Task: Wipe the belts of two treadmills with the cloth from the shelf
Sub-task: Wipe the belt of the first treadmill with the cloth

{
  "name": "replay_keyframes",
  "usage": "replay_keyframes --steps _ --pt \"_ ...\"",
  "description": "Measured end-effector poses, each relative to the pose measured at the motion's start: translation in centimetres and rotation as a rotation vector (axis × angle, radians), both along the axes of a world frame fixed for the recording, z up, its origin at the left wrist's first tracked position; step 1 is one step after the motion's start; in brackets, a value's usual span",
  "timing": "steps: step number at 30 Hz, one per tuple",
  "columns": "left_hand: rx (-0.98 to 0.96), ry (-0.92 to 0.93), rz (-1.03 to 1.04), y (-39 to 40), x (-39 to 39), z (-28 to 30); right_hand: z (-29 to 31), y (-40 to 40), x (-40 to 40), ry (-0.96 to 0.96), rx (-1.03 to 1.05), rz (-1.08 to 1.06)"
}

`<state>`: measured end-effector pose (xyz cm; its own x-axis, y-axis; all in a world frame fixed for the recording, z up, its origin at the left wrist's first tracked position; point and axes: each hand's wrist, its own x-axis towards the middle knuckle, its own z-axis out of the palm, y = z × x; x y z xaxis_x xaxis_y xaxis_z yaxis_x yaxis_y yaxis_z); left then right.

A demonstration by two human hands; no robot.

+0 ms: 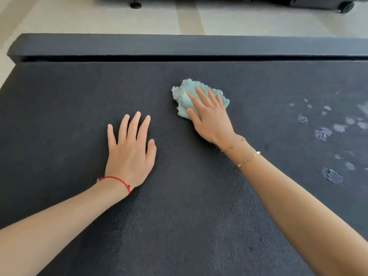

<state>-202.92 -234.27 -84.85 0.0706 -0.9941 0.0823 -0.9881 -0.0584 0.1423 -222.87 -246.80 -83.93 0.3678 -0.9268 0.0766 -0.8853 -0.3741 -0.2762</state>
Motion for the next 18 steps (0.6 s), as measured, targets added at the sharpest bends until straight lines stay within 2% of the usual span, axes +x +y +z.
replay_keyframes --steps 3,5,8,11,13,15,18 --pt "0.009 -0.006 0.003 0.1 -0.1 0.2 0.6 3.2 -2.0 -0.007 0.015 0.279" --pt "0.015 -0.006 0.011 0.0 -0.1 0.2 1.0 2.3 -4.3 -0.02 0.038 0.331" --pt "0.017 -0.002 0.021 0.0 -0.2 0.3 0.8 -3.4 -5.7 -0.016 0.024 0.135" --pt "0.014 0.001 0.022 -0.1 -0.2 0.2 0.8 -10.3 -3.2 0.026 0.038 -0.084" --pt "0.006 0.002 0.031 0.0 -0.2 0.2 0.8 -12.5 0.3 0.06 0.04 -0.098" --pt "-0.003 -0.004 0.035 0.0 -0.3 0.2 1.0 -11.7 3.9 0.084 0.048 0.039" --pt "0.004 -0.027 0.028 -0.1 -0.3 0.2 0.9 -6.4 6.1 0.074 0.033 0.31"
